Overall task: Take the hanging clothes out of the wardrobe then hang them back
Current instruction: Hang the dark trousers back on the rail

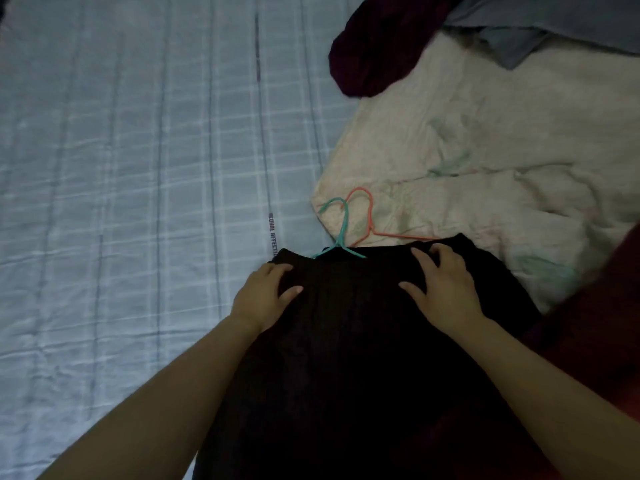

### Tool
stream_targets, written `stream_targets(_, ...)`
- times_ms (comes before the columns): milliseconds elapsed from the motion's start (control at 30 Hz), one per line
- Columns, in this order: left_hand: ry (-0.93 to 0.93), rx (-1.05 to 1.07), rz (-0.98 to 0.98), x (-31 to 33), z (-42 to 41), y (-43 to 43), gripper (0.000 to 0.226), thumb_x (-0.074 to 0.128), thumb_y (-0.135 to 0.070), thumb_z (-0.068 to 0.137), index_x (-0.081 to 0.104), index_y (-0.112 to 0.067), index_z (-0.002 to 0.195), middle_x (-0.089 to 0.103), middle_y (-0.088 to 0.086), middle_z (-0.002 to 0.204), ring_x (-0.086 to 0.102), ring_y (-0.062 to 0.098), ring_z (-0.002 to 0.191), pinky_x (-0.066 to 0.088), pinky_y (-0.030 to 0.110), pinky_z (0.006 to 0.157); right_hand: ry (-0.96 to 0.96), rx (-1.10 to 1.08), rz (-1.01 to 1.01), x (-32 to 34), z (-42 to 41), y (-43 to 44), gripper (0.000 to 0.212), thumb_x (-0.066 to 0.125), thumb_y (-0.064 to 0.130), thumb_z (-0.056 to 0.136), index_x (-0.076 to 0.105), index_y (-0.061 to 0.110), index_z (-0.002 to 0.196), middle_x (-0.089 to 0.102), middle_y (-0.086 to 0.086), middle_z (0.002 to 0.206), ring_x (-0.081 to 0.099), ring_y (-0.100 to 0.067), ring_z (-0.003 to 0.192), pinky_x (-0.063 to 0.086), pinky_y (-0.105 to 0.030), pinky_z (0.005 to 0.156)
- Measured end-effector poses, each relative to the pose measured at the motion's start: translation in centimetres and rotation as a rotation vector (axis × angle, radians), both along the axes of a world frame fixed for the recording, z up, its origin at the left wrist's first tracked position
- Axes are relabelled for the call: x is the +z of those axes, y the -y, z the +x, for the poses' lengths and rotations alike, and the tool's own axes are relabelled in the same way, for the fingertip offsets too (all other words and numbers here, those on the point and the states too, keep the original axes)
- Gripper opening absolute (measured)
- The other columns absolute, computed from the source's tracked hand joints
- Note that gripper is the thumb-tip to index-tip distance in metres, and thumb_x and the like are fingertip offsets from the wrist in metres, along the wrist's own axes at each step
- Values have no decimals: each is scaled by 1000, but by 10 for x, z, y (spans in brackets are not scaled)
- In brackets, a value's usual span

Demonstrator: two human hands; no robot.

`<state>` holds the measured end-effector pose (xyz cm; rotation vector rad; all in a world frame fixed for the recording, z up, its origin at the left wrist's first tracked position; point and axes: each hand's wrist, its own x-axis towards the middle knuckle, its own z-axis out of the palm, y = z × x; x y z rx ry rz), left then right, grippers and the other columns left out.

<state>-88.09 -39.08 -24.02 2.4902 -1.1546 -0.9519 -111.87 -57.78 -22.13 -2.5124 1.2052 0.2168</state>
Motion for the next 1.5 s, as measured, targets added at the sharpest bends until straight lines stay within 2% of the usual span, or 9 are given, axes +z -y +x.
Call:
stream_targets(133, 111, -68, -89, -29, 6, 27, 56, 51, -48, 91, 45, -19, 138, 37, 10, 147, 32, 29, 136, 30, 43, 110, 36, -11, 11, -11, -1, 8, 71, 70, 43, 78, 43, 19, 139, 49, -21, 126, 49, -39, 107, 48, -47, 81)
stream_targets(233, 128, -192, 71, -49, 11, 38, 60, 42, -57, 90, 40, -25, 141, 30, 6, 151, 23, 30, 140, 26, 53, 110, 68, -28, 29, -9, -3, 9, 73, 68, 45, 79, 38, 24, 142, 50, -16, 121, 50, -33, 103, 48, -40, 76)
stream_targets(300, 56, -219, 79, -53, 14, 40, 66, 37, -64, 85, 50, -19, 132, 46, 9, 136, 38, 30, 128, 33, 46, 104, 77, -43, 67, -7, -4, 9, 73, 67, 47, 79, 36, 27, 142, 50, -14, 120, 50, -30, 103, 48, -38, 75)
stream_targets(433, -54, -84, -121, -44, 18, 35, 37, 55, -44, 89, 63, -11, 102, 56, 8, 92, 53, 26, 91, 42, 35, 83, 121, -47, 189, -2, -4, 9, 74, 64, 49, 80, 29, 32, 144, 48, -10, 124, 53, -25, 102, 46, -32, 78)
stream_targets(700, -17, 44, -300, 31, 6, -42, 33, 53, -54, 87, 61, -23, 95, 57, -9, 87, 55, 5, 82, 43, 25, 70, 307, 91, 239, 38, -4, -29, 59, 52, 57, 80, 41, 40, 136, 58, 10, 98, 56, -3, 86, 45, -14, 70)
stream_targets(933, 64, 285, -420, 112, -38, -142, 8, 60, -32, 87, 57, -27, 82, 58, -12, 80, 56, 6, 81, 43, 22, 70, 447, 255, 220, 86, 9, -92, 53, 49, 58, 79, 56, 36, 127, 55, 3, 121, 60, -15, 97, 52, -32, 80)
stream_targets(1133, 84, 480, -573, 165, -94, -237, 21, 69, -13, 83, 61, -33, 83, 63, -17, 90, 60, 4, 87, 44, 14, 74, 487, 422, 199, 137, -14, -161, 53, 48, 66, 81, 58, 36, 124, 61, 15, 99, 51, 5, 85, 35, 0, 74)
stream_targets(1300, 132, 534, -686, 200, -117, -308, 31, 71, -11, 81, 61, -40, 86, 64, -19, 91, 60, 2, 88, 41, 8, 74, 518, 507, 114, 179, -19, -222, 53, 45, 60, 82, 48, 43, 131, 55, 20, 106, 52, 4, 91, 35, -2, 73)
stream_targets(1500, 268, 677, -776, 238, -135, -426, 33, 71, -12, 80, 62, -44, 82, 63, -24, 90, 58, -4, 88, 39, 5, 72, 614, 696, 27, 225, -1, -331, 56, 42, 64, 84, 43, 40, 136, 55, 13, 115, 55, -4, 92, 48, -24, 72)
